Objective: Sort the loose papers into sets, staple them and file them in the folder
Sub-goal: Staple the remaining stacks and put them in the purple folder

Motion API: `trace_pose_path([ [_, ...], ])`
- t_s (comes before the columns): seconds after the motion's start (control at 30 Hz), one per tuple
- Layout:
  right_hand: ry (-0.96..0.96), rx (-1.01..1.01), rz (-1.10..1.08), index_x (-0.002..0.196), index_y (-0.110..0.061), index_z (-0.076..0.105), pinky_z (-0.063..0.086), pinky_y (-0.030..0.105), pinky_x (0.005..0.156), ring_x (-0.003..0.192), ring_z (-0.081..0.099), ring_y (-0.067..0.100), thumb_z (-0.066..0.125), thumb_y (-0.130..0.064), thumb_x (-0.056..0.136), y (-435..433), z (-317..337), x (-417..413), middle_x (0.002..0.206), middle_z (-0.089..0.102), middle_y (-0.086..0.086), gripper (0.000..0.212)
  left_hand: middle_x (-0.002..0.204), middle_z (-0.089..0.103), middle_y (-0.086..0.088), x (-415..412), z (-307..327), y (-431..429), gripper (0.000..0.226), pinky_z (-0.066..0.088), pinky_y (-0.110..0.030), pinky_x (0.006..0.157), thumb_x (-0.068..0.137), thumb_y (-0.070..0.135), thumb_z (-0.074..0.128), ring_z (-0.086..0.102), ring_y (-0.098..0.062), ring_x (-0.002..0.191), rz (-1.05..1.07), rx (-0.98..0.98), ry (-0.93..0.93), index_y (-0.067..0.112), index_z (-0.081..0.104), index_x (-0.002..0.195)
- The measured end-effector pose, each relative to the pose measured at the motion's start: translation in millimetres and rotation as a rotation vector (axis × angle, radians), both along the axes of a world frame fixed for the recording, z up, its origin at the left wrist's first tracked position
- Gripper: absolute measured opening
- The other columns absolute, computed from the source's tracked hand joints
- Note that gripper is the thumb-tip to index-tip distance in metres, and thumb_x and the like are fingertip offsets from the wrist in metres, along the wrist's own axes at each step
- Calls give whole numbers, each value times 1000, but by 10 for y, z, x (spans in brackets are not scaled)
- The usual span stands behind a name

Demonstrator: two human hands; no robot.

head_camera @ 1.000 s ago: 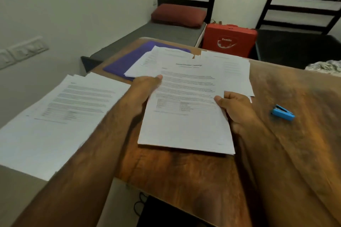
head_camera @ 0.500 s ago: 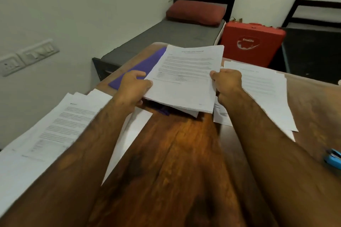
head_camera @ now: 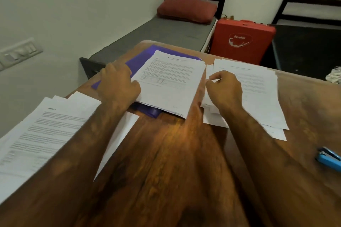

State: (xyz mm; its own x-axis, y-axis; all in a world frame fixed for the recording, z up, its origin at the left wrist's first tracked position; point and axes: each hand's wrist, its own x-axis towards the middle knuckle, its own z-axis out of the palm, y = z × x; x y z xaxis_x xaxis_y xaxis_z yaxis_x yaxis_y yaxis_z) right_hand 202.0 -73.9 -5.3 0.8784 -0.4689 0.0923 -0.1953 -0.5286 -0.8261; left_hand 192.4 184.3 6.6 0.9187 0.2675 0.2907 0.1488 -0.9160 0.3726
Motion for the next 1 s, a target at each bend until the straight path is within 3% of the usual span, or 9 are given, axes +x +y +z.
trace_pose_path([
  [0.2,18,-116,41,103,-26,71,57,35,91,98,64,17,69,-17,93,-475,42,-715,113,71,-3,13,125,54,0,-565,8,-993,20,55,-44,97,94,35,69,57,-21,111,-280,-160,118,29,63,112],
  [0.4,93,-444,-22,114,-32,67,48,38,94,114,57,20,69,-26,93,-1329,-17,-1435,120,62,-5,22,111,59,4,-1164,-230,-1943,10,50,-31,87,95,31,60,57,-14,100,-553,-182,77,29,66,102],
  [0.53,417,-355,153,100,-34,61,53,28,71,86,62,10,73,-31,92,-2020,-28,-1687,109,67,-5,15,107,59,5,-1392,-447,-2297,12,49,-34,82,95,32,55,56,-15,103,-582,-146,83,30,65,102],
  [0.63,245,-381,-12,113,-27,65,53,31,75,87,63,13,72,-21,85,-2088,-262,-1833,108,68,-3,29,107,59,6,-1416,-530,-2407,14,43,-32,76,97,35,53,53,-15,105,-546,-69,41,30,65,103],
  [0.73,100,-394,-44,118,-18,70,53,33,81,99,63,18,68,-12,91,-2063,-417,-1875,116,68,1,28,107,59,6,-1389,-551,-2456,16,37,-31,73,98,37,51,53,-14,104,-529,-37,31,30,64,104],
  [0.9,9,-377,-66,106,-19,75,58,43,92,102,65,19,69,-10,95,-2153,-484,-1778,109,71,0,15,106,57,4,-1344,-569,-2523,21,38,-32,72,100,39,47,53,-15,100,-524,43,18,25,61,108],
  [1.0,4,-280,-30,101,-20,74,59,39,90,97,65,16,66,-9,97,-2147,-427,-1649,106,69,0,14,106,57,3,-1236,-542,-2695,18,46,-33,75,100,35,49,53,-16,101,-621,11,7,23,59,108],
])
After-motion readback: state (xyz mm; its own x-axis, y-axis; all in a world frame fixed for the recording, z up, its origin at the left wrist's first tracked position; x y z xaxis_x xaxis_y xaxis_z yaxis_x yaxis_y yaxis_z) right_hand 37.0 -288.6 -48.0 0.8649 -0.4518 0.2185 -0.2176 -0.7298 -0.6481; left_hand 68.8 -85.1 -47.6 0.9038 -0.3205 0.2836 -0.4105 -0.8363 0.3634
